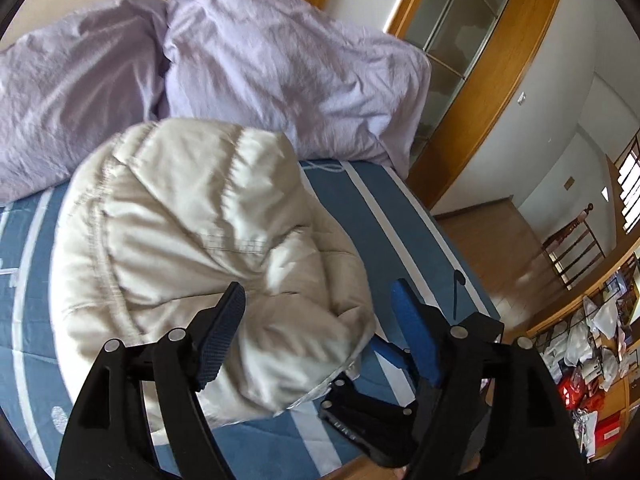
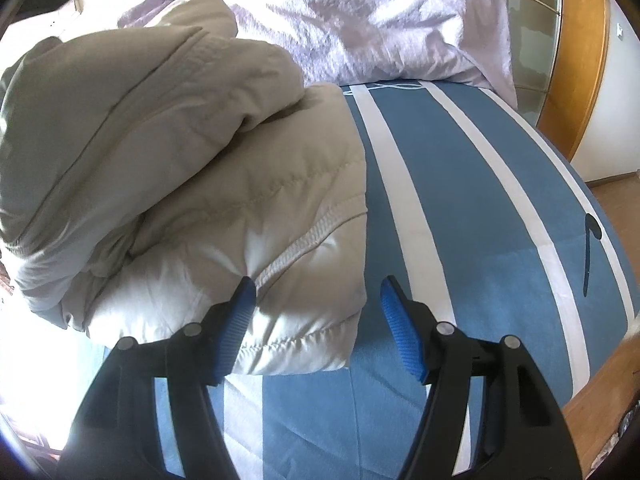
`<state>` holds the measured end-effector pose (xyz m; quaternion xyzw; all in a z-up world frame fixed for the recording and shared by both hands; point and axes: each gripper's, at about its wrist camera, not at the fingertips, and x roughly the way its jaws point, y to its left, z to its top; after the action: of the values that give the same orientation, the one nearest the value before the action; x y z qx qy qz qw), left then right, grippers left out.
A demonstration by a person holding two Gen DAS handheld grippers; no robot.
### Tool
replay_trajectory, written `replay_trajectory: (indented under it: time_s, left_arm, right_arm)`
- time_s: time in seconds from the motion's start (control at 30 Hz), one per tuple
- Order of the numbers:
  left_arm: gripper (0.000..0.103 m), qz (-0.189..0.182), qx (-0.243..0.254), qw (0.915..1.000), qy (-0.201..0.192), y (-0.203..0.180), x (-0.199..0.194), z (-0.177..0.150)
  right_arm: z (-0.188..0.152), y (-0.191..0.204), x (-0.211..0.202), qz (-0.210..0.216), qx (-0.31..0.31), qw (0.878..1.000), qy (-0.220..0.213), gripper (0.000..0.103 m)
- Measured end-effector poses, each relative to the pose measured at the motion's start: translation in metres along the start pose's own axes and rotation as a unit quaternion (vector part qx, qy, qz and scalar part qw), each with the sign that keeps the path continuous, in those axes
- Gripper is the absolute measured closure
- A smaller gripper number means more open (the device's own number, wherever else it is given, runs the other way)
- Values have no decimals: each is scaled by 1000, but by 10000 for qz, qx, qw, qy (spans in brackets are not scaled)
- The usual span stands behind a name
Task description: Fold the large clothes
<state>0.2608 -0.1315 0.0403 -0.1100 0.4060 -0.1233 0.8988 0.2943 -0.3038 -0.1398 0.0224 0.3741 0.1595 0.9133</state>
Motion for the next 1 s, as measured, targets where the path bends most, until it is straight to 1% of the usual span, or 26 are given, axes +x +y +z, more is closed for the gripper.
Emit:
replay_trajectory:
  time_s: [0.17,0.27,0.37,0.5,0.6,0.7,1.0]
  left_arm:
    - [27,236,-246,9991,-236,25,-23,4]
    - [27,434,-435,9977,-284,44,-31,4]
    - [27,623,-564,9961,-271,60,-34,0]
    - [27,850,-672,9941,-102,75,-28,-9]
    - [27,920,-707,9932,38,78,-18,-17]
    - [26,984,-602,9933,3,72,-13,-22]
    - [26,783,-473,9957,158,53,17,-30]
  right_arm:
    - [-4,0,-5,-56,76,10000,-15,38]
    - [-5,0,-6,-75,114,9999,-13,38]
    - [-5,-1,-9,-76,109,9999,-21,38]
    - [-5,-1,-10,-79,110,9999,-29,38]
    - [-4,-3,-13,-91,126,9999,-39,38]
    - [-4,-7,-16,-119,173,9998,-42,38]
    - [-2,-30,-23,-322,322,9990,-23,38]
